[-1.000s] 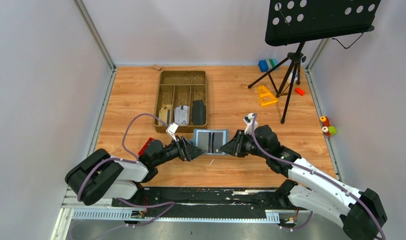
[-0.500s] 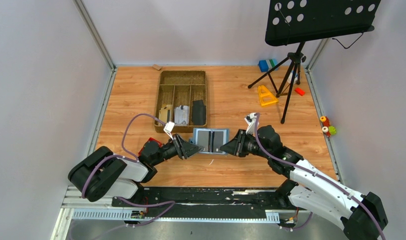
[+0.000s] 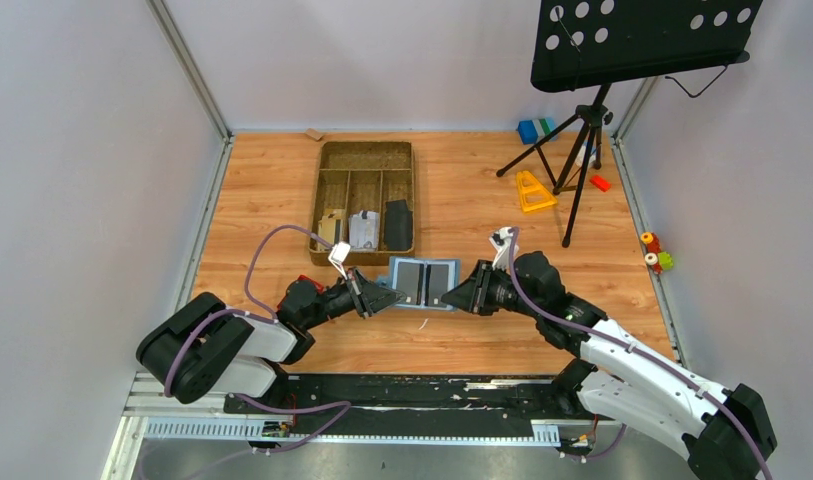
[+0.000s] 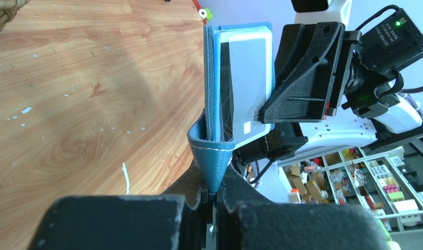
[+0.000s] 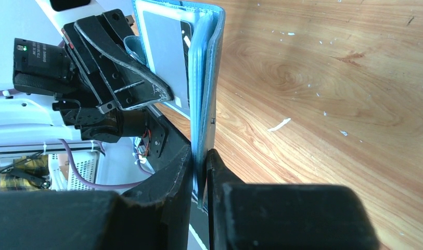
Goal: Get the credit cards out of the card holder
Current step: Remove the credit card from the card holder.
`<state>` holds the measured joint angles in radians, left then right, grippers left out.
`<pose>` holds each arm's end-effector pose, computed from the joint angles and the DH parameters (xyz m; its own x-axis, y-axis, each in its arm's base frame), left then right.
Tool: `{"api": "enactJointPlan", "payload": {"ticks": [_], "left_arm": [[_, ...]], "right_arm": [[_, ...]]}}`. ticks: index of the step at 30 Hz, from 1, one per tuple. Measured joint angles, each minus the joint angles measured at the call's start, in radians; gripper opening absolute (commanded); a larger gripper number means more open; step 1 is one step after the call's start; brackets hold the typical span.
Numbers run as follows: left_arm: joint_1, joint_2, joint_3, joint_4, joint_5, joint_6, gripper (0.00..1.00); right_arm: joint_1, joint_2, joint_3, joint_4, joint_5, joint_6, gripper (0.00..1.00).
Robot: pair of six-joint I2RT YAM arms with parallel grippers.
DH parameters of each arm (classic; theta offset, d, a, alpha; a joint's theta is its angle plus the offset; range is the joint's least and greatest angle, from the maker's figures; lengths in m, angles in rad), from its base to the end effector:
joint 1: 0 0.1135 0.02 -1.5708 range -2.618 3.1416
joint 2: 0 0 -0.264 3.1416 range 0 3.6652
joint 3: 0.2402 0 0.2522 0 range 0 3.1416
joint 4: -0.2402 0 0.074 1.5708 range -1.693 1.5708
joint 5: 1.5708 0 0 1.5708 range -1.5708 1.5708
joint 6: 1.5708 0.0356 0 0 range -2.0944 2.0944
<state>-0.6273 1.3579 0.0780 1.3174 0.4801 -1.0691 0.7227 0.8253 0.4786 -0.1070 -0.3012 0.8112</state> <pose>0.1502 -0.1292 0.1580 -0.7695 -0.4026 -0.4958 0.4567 0.1958 -0.8678 0.1346 0.1328 0.2333 -0.8294 0.1919 -0.5247 -0.3343 0.5820 0.7413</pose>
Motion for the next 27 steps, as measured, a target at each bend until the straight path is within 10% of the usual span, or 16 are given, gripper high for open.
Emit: {"api": "enactJointPlan", "payload": {"ticks": [9, 27], "left_arm": [[0.001, 0.0, 0.0, -0.047, 0.008, 0.009, 0.0], [0.002, -0.126, 0.016, -0.304, -0.017, 0.081, 0.0]], "right_arm": [[0.0, -0.001, 0.01, -0.055, 0.046, -0.043, 0.45], [0.0, 0.053, 0.092, -0.024, -0.036, -0.134, 0.31]]}}
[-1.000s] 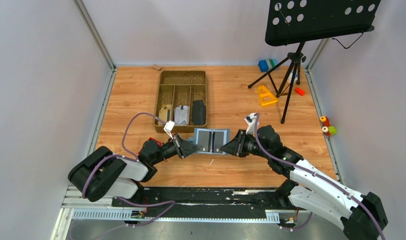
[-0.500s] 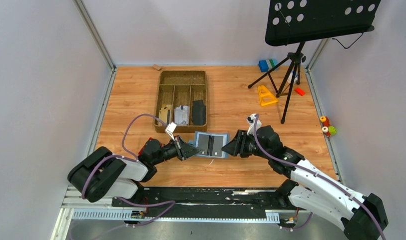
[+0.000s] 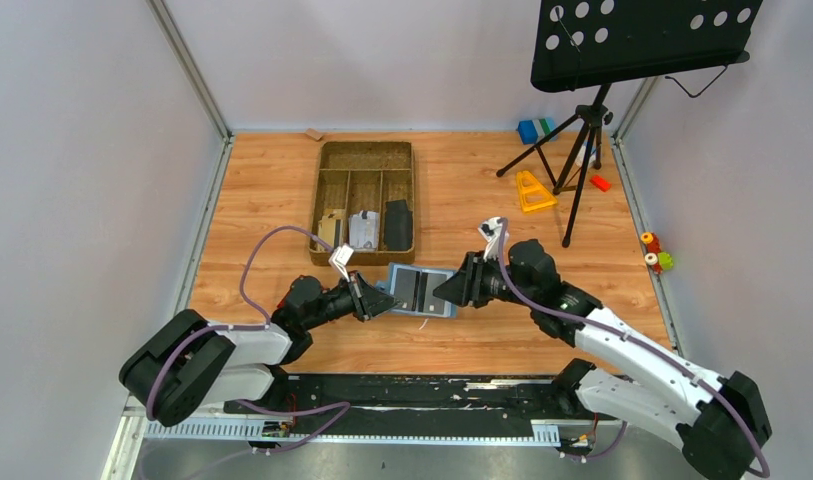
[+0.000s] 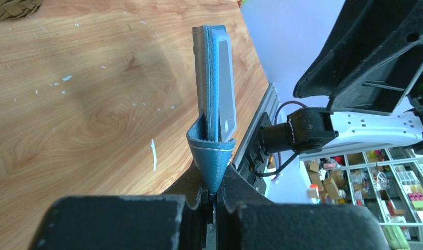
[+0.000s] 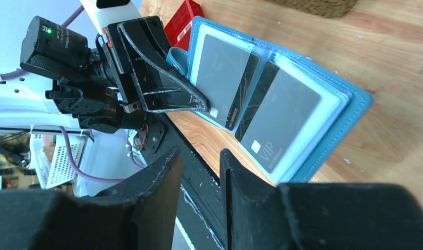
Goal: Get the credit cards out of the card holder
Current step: Remove the credit card from the card holder.
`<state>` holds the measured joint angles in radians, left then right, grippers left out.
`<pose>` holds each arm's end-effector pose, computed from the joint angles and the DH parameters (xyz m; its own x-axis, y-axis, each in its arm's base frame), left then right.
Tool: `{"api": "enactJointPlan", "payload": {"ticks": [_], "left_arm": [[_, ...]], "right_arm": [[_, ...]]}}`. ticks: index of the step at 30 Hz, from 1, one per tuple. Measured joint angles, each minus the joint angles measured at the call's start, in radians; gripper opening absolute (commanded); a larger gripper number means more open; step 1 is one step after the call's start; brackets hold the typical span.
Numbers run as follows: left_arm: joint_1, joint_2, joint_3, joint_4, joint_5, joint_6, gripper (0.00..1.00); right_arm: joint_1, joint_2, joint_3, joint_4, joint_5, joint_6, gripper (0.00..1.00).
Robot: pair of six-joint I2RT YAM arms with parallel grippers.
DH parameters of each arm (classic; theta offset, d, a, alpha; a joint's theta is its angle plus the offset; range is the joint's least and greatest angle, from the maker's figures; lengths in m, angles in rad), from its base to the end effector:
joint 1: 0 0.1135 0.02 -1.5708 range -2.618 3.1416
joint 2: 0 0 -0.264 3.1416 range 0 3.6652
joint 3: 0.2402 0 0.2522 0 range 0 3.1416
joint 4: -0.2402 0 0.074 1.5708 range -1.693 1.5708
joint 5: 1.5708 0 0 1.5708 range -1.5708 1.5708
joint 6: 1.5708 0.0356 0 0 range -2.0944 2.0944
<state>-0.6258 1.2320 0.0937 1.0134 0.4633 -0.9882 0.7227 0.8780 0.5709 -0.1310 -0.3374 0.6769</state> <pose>0.1483 -0.1268 0.1521 -0.7932 -0.3484 -0.4994 0.4017 0.3169 -0.8592 0.1426 0.1414 0.2541 -0.7798 0.1004 -0.6179 -0.4625 0.5729 0.6767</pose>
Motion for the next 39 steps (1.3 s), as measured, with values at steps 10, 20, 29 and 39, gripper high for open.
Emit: {"api": "enactJointPlan", "payload": {"ticks": [10, 20, 29, 39], "left_arm": [[0.0, -0.01, 0.0, 0.057, 0.035, -0.06, 0.0], [0.0, -0.008, 0.0, 0.176, 0.073, -0.132, 0.0], [0.003, 0.084, 0.0, 0.326, 0.107, -0.206, 0.0], [0.005, 0.149, 0.0, 0.416, 0.118, -0.256, 0.0]], "right_arm": [[0.0, 0.134, -0.048, 0.234, -0.085, 0.088, 0.31], [-0.008, 0.177, -0.069, 0.346, -0.125, 0.157, 0.33], [-0.02, 0.233, -0.083, 0.443, -0.187, 0.214, 0.34], [-0.026, 0.232, -0.08, 0.436, -0.193, 0.226, 0.46]]}}
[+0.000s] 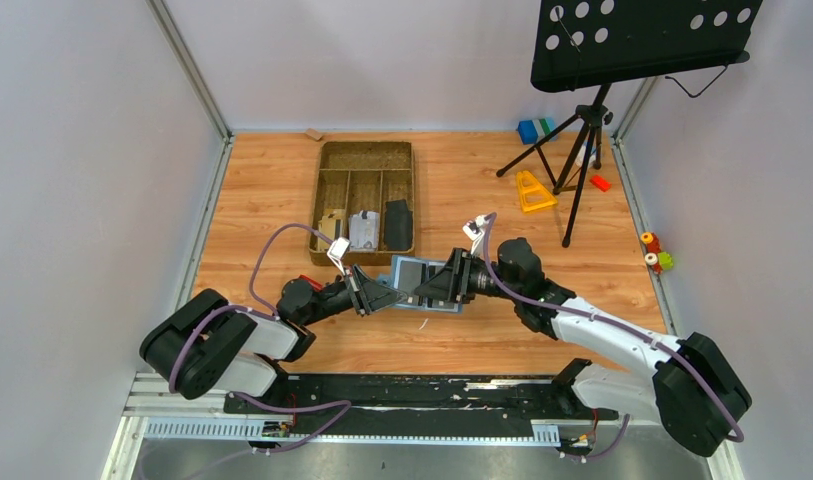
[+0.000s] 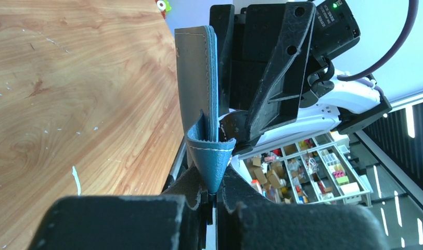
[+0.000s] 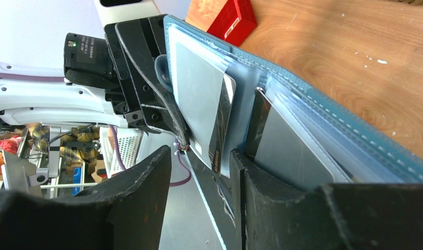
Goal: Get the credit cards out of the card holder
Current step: Remove the credit card from the card holder.
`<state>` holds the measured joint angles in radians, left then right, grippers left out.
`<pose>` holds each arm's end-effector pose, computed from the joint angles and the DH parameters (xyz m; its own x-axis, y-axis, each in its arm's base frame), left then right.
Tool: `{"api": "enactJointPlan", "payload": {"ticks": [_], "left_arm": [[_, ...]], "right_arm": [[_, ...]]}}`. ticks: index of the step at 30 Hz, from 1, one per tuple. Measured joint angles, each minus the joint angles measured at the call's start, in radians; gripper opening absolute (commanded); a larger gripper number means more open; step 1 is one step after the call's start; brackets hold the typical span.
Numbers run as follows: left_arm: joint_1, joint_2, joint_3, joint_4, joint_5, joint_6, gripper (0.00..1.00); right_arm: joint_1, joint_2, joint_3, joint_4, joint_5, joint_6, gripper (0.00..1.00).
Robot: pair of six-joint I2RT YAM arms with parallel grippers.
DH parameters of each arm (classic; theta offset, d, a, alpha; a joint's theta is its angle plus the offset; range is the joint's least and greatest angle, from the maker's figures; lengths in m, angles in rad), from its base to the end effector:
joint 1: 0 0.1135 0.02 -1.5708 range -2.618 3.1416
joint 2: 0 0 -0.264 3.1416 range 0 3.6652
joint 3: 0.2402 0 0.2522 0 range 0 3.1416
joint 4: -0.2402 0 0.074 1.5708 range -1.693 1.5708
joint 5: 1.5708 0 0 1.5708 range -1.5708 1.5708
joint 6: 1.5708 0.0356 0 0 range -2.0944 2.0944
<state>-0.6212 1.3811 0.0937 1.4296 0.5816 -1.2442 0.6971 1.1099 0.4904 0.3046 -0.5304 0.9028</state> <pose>0.1505 -0.1317 0.1691 -0.8425 -0.3702 -0.3913 0.4071 0.0383 -0.9126 0.1697 0.1656 0.2241 -0.8714 0.1536 -0.4659 -0.3850 0.3745 0.8435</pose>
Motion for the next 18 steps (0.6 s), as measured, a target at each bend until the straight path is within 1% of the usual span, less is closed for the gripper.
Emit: {"api": "enactJointPlan", "payload": {"ticks": [3, 7, 15, 18], "left_arm": [[0.0, 0.0, 0.0, 0.003, 0.003, 0.0, 0.0], [0.0, 0.0, 0.0, 0.006, 0.005, -0.004, 0.0], [0.001, 0.0, 0.0, 0.038, 0.008, -0.013, 0.0], [0.002, 0.0, 0.0, 0.052, 0.009, -0.012, 0.0]], "right_arm": [[0.001, -0.004, 0.001, -0.019, 0.005, -0.006, 0.45], [0.0, 0.0, 0.001, -0.011, -0.002, -0.003, 0.39], [0.0, 0.03, -0.024, 0.13, -0.041, 0.061, 0.28], [-0.003, 0.027, -0.034, 0.162, -0.047, 0.069, 0.26]]}}
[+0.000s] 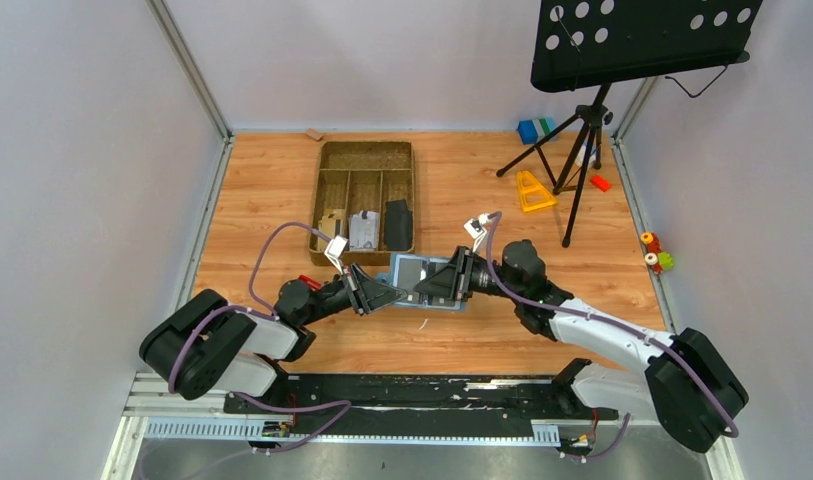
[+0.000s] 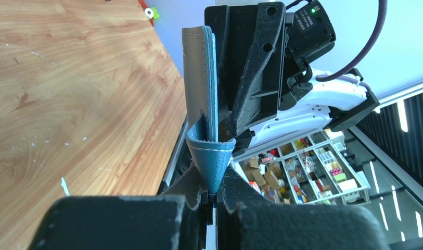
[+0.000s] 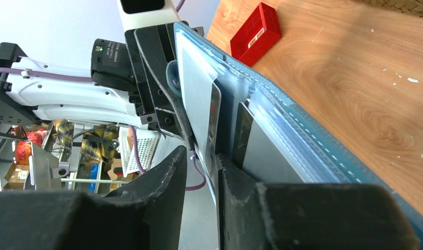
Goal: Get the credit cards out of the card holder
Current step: Remove the credit card from the card holder.
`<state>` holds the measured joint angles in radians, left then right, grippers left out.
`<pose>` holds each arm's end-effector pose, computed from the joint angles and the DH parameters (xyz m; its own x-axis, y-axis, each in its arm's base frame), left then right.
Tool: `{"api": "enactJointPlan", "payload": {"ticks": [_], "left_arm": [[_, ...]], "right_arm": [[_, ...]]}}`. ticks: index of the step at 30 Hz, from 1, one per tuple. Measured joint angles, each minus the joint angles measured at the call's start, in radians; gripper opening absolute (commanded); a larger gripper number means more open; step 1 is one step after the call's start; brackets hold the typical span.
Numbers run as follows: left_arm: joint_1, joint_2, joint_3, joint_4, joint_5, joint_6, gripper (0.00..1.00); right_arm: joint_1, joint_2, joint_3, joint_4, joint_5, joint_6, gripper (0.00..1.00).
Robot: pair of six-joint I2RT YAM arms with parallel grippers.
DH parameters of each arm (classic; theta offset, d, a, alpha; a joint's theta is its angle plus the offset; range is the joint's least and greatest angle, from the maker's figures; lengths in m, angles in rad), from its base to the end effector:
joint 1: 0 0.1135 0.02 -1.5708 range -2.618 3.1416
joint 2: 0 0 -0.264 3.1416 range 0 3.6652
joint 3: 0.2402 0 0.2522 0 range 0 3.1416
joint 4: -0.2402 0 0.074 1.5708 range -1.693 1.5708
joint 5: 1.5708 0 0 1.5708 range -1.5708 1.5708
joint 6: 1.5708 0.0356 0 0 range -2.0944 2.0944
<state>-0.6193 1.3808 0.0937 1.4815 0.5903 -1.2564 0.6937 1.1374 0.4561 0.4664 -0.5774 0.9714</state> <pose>0.1497 -0.1310 0.1744 -0.8329 -0.3765 -0.4057 0.4362 0.0045 -0.8998 0.1711 0.1675 0.2233 -0.8734 0.1735 -0.4551 -0.3982 0.2837 0.8724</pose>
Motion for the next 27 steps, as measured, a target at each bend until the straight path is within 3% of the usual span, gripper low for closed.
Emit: {"api": "enactJointPlan", "payload": {"ticks": [4, 7, 14, 16, 19, 22, 27], "left_arm": [[-0.003, -0.012, 0.0, 0.003, 0.0, 0.005, 0.0], [-0.01, -0.031, 0.003, -0.002, -0.001, 0.013, 0.09], [-0.015, -0.077, 0.011, -0.072, -0.012, 0.056, 0.31], [-0.016, -0.09, 0.011, -0.098, -0.012, 0.069, 0.33], [-0.021, -0.106, 0.011, -0.134, -0.012, 0.084, 0.29], [-0.021, -0.121, 0.011, -0.159, -0.013, 0.093, 0.04], [-0.023, -0.138, 0.011, -0.185, -0.016, 0.1, 0.03]], "right_arm": [[-0.001, -0.027, -0.012, 0.018, 0.001, -0.002, 0.12], [-0.001, -0.051, -0.017, 0.018, 0.003, -0.008, 0.0], [-0.001, -0.064, -0.018, 0.016, 0.004, -0.011, 0.0], [-0.001, -0.065, -0.018, 0.015, 0.005, -0.011, 0.0], [-0.001, -0.066, -0.018, 0.003, 0.006, -0.015, 0.0], [-0.001, -0.067, -0.018, -0.02, 0.01, -0.029, 0.0], [0.0, -0.09, -0.018, -0.07, 0.028, -0.055, 0.0]]}}
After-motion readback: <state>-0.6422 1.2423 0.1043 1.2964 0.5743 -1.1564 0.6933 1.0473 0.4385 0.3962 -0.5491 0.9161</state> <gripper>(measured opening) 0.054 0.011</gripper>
